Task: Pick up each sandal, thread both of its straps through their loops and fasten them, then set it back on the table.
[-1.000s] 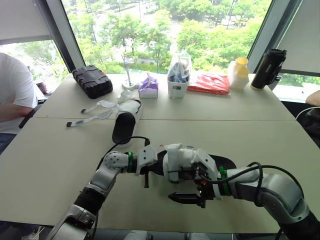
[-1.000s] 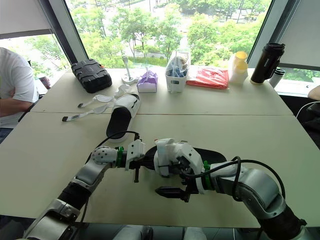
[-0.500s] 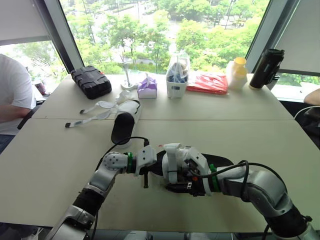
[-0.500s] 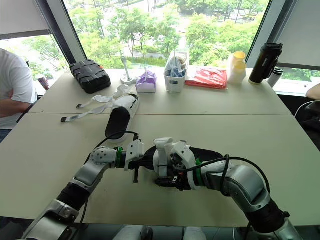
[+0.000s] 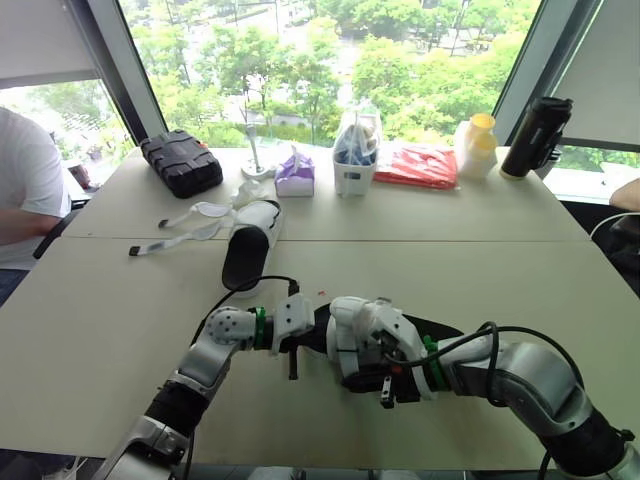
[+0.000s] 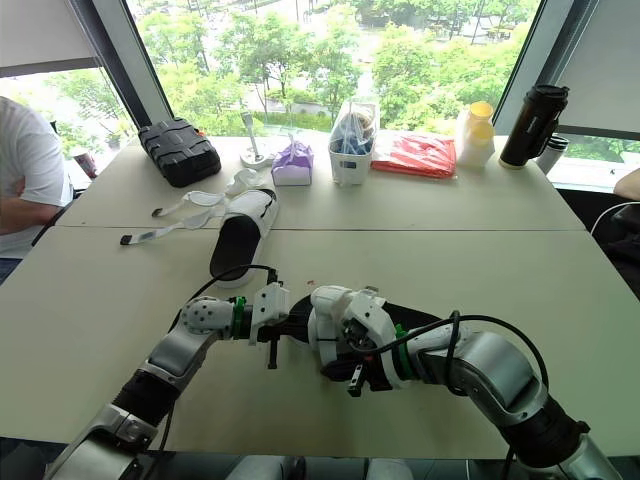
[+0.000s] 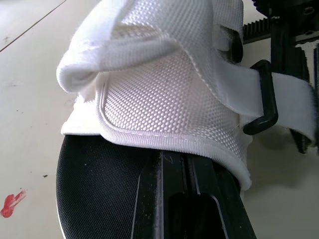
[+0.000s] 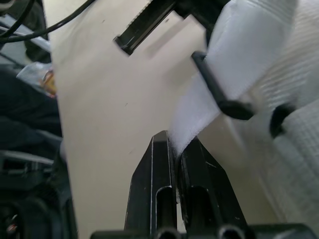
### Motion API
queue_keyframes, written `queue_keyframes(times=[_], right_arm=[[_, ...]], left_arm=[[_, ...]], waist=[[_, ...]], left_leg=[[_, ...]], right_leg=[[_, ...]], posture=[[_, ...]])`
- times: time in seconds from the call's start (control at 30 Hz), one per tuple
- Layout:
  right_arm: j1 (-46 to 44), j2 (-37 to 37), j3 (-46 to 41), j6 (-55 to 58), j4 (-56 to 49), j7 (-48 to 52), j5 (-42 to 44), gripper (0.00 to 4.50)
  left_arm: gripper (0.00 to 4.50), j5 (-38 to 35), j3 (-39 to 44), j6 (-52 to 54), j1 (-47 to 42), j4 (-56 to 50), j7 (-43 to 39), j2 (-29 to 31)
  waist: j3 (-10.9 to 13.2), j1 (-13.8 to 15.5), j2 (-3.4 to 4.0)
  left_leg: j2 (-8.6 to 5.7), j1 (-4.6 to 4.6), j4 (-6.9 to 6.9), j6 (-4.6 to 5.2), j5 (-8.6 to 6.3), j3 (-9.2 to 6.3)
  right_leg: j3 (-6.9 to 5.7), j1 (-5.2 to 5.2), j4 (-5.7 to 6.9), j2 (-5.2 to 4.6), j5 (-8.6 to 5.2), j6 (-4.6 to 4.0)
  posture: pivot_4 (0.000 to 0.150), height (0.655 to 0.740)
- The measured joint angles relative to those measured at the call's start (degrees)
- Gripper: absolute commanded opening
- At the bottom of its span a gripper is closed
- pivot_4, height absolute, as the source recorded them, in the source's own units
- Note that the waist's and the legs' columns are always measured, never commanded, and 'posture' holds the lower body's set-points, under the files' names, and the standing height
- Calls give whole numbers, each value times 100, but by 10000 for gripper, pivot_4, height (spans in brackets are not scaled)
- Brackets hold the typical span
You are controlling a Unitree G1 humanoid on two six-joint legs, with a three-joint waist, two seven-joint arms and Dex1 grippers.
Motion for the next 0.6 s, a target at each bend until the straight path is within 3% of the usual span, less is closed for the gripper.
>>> queue_keyframes(times=[0.3, 0.6], right_arm=[[15, -265, 197, 202, -219, 509, 151, 536], [226, 86, 392, -59, -212, 334, -290, 536]], left_arm=[[0, 0, -6, 163, 262, -388, 1, 45], [0, 0, -1, 661, 354, -660, 12, 198]], waist=[[-47, -43, -32], [-132, -88, -70]], left_leg=[[2, 1, -2, -11, -47, 2], [39, 20, -4, -11, -82, 8]], right_leg=[[-1, 6, -36, 2, -34, -19], [-5, 15, -36, 34, -50, -35]], posture=[[1500, 7400], [1500, 7400]])
